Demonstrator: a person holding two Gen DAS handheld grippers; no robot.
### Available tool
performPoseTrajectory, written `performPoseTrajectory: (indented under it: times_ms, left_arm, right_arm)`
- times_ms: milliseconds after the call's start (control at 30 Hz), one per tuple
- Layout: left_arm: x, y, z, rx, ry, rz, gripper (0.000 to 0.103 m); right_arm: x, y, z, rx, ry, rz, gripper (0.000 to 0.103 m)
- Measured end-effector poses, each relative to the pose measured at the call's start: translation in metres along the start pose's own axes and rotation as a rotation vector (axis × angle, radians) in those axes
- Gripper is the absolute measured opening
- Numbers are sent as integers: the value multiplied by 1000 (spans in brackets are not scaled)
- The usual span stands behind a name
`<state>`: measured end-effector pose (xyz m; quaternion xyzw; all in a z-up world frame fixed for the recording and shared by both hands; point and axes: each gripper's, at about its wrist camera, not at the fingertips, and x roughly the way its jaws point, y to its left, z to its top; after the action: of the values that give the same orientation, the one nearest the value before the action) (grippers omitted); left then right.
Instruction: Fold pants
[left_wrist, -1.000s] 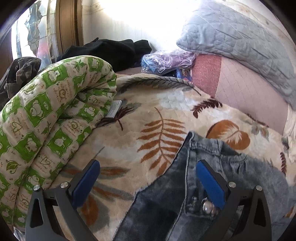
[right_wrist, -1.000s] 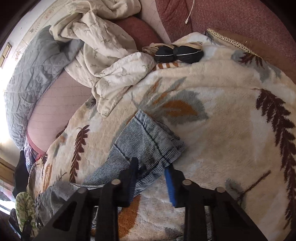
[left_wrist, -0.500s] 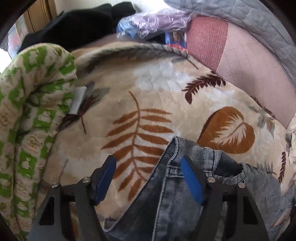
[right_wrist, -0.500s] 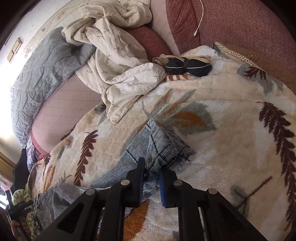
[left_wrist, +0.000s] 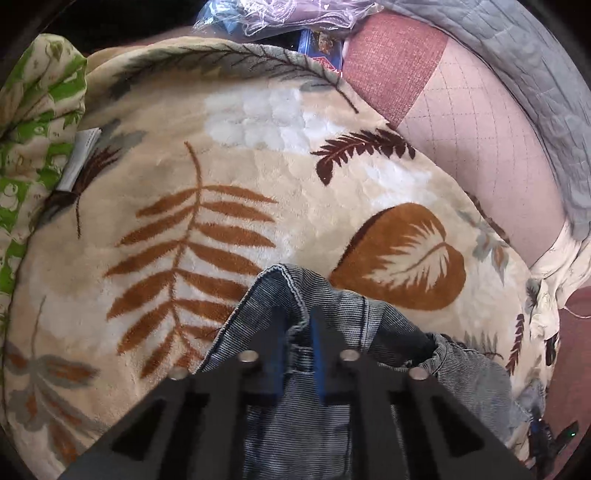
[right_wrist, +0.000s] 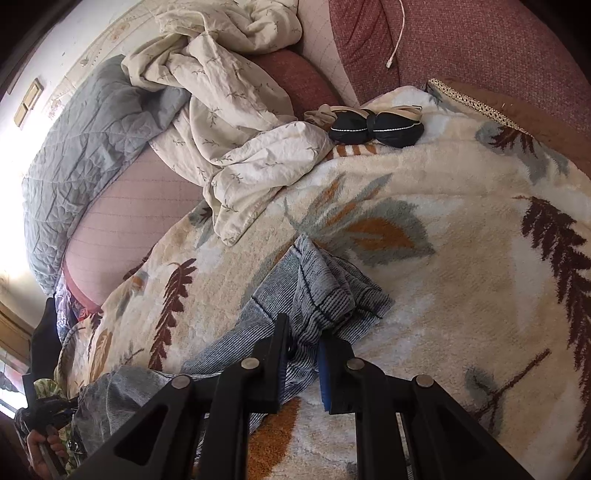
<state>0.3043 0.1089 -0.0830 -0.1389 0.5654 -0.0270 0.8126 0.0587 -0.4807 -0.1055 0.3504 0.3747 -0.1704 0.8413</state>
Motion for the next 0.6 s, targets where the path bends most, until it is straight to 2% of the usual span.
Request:
performPoseTrajectory:
  times_ms: [200, 433, 600]
  left_arm:
    - [-26, 2, -2, -2, -96, -38, 9]
    - [-78, 0, -14, 4, -183, -149, 9]
    - [-119, 3, -40, 2, -235, -231, 9]
  right_arm:
    - [-13, -3, 5, 36, -33, 46, 15]
    - [-30, -3, 10, 78, -54, 115, 13]
    - [-49, -2, 11, 107, -73, 185, 12]
